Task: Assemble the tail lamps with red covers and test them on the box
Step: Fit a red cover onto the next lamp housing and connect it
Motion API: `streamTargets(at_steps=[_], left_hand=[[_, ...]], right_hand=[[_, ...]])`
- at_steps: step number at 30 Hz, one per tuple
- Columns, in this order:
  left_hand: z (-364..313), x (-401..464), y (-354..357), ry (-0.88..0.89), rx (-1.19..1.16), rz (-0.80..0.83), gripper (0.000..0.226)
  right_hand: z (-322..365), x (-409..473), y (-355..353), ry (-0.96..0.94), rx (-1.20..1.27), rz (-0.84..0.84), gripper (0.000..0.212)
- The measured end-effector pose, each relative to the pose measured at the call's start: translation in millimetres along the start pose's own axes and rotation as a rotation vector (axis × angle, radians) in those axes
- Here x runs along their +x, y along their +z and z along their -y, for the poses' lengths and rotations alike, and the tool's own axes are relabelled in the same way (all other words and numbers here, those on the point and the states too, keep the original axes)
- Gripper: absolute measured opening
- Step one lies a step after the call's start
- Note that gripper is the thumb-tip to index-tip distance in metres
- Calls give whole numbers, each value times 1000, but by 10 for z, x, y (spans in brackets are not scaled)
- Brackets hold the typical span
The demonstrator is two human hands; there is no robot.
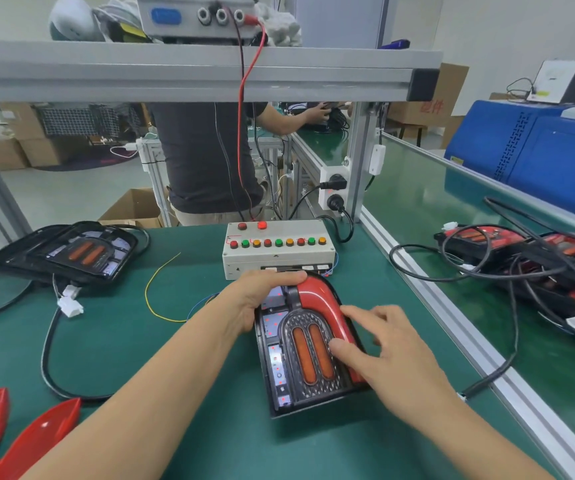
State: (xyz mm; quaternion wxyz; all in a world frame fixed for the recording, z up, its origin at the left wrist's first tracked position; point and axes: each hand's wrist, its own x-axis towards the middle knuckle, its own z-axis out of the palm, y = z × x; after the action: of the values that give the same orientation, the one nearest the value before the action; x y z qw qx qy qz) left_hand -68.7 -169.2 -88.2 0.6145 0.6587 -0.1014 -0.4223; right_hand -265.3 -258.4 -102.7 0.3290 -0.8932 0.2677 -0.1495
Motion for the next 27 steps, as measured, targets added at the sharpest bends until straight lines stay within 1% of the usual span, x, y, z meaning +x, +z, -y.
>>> streamTargets(at_steps=[1,2,3,4,6,7,10,12,14,16,18,20,22,25,27], left_hand=[[-5,-4,-1,16,-15,3,43],[-14,-13,4,31,-27,8,43],[-22,-29,11,45,-30,13,43],[-28,-39,19,52,-26,18,46],[-43,-50,16,43,-22,26,52],[-52,-52,7,34,-28,30,51],[-72,-39,-16,12,-56,38,35],[-74,-17,-13,16,-67,10,27],[-69,7,-3,31,-70,-20,25],[-63,18,-1,39,-75,-19,24],[-36,25,-20,33,-74,-20,29],[4,37,-59,24,-70,-28,38],[44,43,-87,18,-66,-36,45],[81,52,-110,57,-75,-79,43],[92,56,-116,85,-70,-96,37]], right_hand=[[-7,12,-8,117,218,104,50],[-7,19,-10,226,462,223,46],[-11,20,-16,309,645,328,39],[-9,23,-25,333,724,386,31],[-10,33,-34,320,724,393,22],[-7,41,-36,316,718,385,20],[-4,68,-22,309,728,357,17],[1,69,9,312,722,313,14],[-10,67,36,319,726,275,13],[-21,80,40,312,726,271,13],[-39,109,38,303,704,295,15],[-55,152,33,289,681,335,19],[-63,194,19,269,673,369,25],[-97,226,34,249,681,383,43],[-134,238,60,233,685,387,50]])
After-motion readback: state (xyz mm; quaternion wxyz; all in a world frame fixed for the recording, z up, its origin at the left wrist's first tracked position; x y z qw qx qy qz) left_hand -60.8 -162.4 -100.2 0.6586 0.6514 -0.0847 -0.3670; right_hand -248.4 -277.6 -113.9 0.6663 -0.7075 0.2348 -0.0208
